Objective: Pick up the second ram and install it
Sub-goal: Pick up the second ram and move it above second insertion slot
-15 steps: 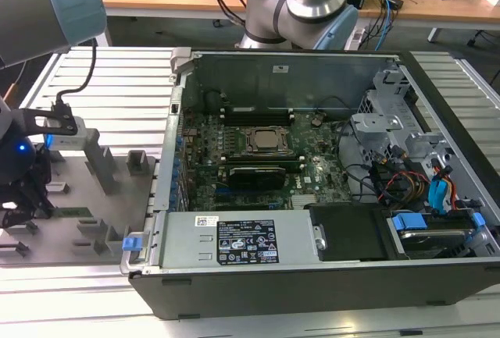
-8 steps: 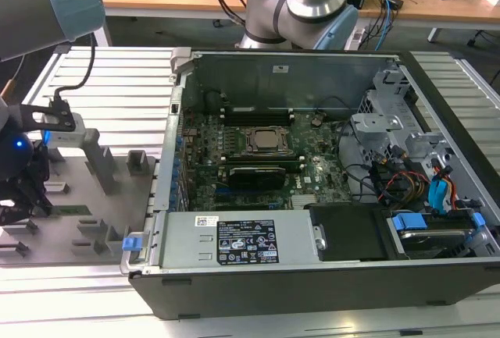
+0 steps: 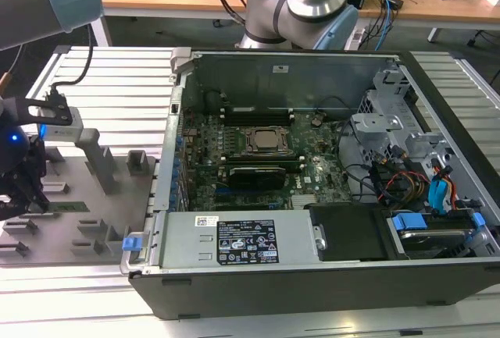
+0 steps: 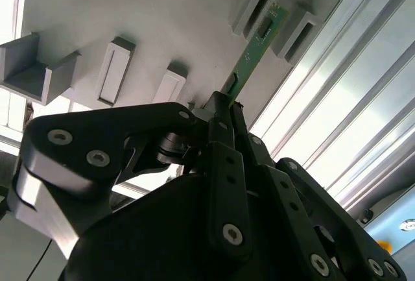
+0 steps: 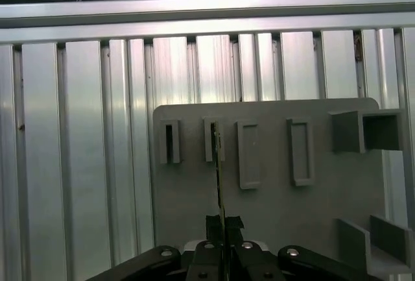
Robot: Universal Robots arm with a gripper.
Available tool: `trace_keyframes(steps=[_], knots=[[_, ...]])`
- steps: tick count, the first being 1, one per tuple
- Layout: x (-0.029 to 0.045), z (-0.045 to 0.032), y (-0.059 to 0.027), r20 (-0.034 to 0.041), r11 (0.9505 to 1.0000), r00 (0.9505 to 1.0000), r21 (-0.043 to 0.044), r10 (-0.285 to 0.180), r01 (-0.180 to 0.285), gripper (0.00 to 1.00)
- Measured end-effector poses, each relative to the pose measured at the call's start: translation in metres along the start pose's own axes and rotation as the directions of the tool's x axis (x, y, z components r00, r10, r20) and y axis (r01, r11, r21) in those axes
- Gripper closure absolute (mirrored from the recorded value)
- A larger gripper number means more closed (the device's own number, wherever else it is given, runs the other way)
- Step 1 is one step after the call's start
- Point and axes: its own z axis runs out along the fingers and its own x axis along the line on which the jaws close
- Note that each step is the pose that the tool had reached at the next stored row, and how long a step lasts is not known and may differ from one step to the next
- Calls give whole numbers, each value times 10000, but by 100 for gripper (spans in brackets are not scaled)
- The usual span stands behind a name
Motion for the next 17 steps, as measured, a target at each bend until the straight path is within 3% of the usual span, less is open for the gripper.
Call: trace_keyframes(steps=[11,17], knots=[[-2,-86,4,0,10000,10000,0,0,0,86],[-4,-181,8,0,10000,10000,1,0,0,86]])
